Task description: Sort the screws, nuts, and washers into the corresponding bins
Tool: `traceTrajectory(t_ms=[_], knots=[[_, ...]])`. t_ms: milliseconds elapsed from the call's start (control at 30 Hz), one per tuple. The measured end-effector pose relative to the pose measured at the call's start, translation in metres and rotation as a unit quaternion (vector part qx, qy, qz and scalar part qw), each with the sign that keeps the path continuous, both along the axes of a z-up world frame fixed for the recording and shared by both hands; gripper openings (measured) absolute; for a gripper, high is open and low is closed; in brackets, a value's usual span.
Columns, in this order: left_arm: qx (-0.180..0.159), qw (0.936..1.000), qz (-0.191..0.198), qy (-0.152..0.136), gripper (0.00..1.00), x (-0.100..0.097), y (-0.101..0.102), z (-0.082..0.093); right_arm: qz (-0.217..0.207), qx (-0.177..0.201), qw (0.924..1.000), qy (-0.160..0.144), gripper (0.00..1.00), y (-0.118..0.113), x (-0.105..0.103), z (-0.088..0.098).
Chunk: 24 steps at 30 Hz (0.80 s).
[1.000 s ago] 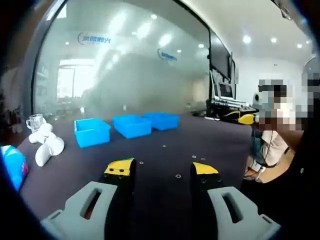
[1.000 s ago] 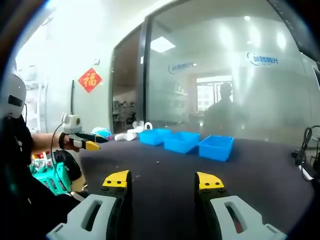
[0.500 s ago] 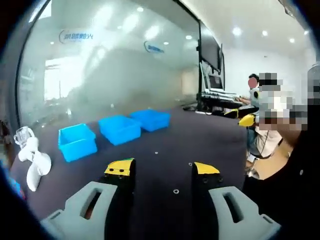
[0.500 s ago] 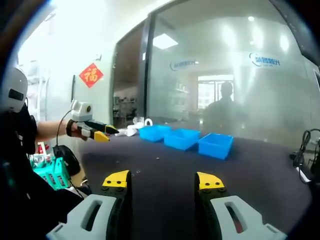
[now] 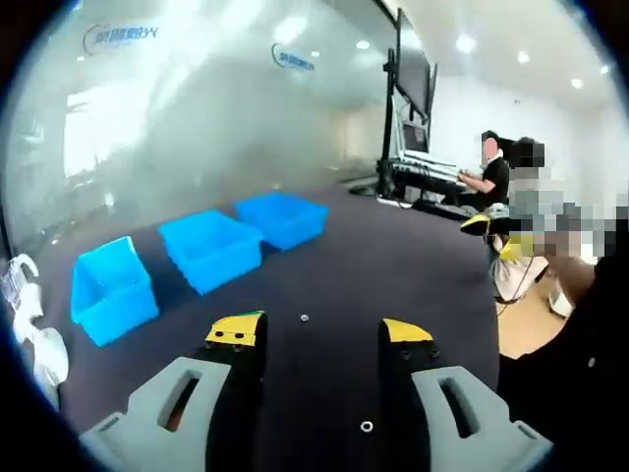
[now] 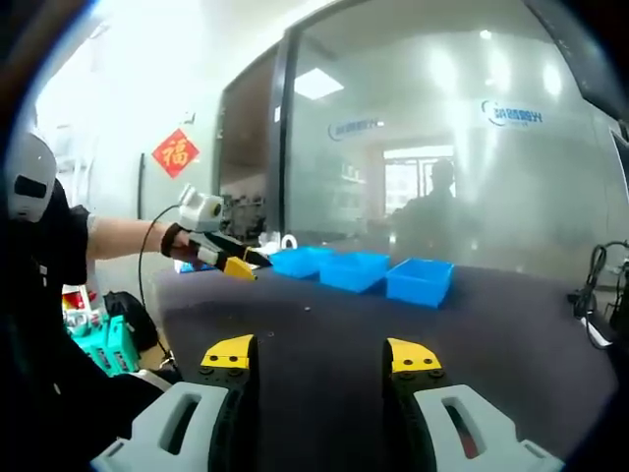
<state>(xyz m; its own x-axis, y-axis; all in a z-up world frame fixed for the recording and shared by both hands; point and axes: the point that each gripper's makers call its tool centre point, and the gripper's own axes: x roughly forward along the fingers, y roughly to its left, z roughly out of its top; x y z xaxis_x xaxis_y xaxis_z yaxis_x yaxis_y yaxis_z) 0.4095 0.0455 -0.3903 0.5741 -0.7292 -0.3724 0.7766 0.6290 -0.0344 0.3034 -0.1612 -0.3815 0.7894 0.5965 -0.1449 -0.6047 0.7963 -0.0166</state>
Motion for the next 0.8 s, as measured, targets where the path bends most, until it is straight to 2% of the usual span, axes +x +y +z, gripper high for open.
traceTrajectory(t_ms=[200,300,400,500,633,700,800], knots=[[0.041,0.9986,-0.025,0.022,0.39,0.018,-0.017,-0.014,-0.004,0.004,1.0,0.005,0.46,-0.005,0.001,-0.004],[0.061,0.9958,-0.05,0.045,0.38,0.017,-0.026,-0.022,-0.003,0.002,1.0,0.008,0.47,-0.006,0.001,-0.006],[0.065,0.9954,-0.045,0.055,0.37,0.026,-0.033,-0.028,-0.004,0.0,0.9999,0.01,0.47,-0.007,0.001,-0.007],[0.092,0.9918,-0.05,0.073,0.35,0.029,-0.038,-0.039,-0.003,0.0,0.9999,0.01,0.47,-0.008,0.001,-0.007],[0.108,0.9883,-0.056,0.091,0.32,0.032,-0.041,-0.05,-0.006,0.001,0.9999,0.012,0.47,-0.009,0.0,-0.01],[0.114,0.9859,-0.053,0.11,0.29,0.032,-0.041,-0.057,-0.007,0.002,0.9999,0.015,0.47,-0.01,0.0,-0.012],[0.154,0.9804,-0.061,0.106,0.26,0.034,-0.036,-0.066,-0.008,0.001,0.9998,0.017,0.47,-0.011,0.001,-0.014]])
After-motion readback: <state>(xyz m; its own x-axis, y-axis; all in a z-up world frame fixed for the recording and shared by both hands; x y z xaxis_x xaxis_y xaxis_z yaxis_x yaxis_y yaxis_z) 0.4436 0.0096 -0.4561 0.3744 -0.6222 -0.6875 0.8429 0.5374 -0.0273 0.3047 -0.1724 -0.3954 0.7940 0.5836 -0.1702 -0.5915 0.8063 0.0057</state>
